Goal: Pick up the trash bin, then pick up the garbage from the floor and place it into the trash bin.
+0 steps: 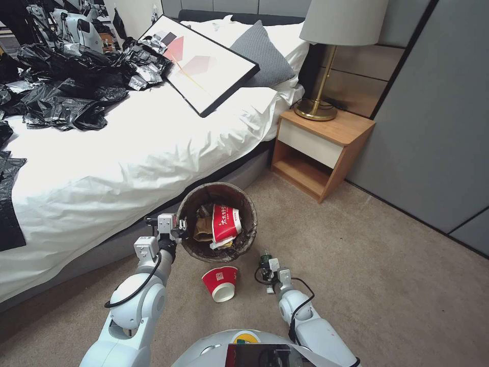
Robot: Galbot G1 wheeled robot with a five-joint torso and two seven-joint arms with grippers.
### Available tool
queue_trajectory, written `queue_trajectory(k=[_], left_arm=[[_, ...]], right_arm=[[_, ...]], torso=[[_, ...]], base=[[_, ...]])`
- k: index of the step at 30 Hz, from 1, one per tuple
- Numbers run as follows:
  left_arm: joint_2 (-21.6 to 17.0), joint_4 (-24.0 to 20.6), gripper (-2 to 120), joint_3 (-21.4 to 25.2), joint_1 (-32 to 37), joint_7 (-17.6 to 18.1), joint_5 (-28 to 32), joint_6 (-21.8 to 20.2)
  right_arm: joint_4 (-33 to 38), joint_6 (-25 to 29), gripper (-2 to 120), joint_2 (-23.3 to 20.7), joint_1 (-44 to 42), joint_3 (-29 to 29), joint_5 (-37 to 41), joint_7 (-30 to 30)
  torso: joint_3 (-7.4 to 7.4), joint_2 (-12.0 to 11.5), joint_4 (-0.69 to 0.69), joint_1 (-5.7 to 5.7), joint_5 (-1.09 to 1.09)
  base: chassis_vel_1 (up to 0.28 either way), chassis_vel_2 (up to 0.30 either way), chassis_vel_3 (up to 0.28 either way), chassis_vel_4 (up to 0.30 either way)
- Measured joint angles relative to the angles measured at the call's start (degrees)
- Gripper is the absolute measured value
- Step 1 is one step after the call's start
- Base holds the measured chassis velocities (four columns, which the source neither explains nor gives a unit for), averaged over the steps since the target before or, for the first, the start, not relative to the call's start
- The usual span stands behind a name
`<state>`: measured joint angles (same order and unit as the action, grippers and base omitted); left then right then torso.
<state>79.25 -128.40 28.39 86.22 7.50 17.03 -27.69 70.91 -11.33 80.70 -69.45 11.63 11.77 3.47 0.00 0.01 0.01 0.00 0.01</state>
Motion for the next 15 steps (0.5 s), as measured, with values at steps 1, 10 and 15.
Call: queue_trajectory(k=[1, 10, 15], left_arm=[[0.0, 0.0, 3, 0.0, 0.0, 0.0, 0.0, 0.0], [-0.1, 0.1, 3, 0.0, -0.1, -0.1, 0.0, -0.1], [-0.1, 0.3, 3, 0.0, -0.1, -0.1, 0.0, -0.1]], right_arm=[[0.0, 0.1, 35, 0.0, 0.0, 0.1, -0.1, 0.0], [0.5, 1.5, 32, 0.0, 0.1, 0.5, -0.8, 0.5], [2.7, 2.8, 32, -0.4, 0.0, 0.9, -1.1, 1.8]], torso=[[0.00, 0.0, 0.00, 0.00, 0.00], [0.00, 0.0, 0.00, 0.00, 0.01], [0.02, 0.0, -0.04, 0.00, -0.02]], base=[[0.000, 0.000, 0.000, 0.000], [0.000, 0.000, 0.000, 0.000], [0.000, 0.000, 0.000, 0.000]])
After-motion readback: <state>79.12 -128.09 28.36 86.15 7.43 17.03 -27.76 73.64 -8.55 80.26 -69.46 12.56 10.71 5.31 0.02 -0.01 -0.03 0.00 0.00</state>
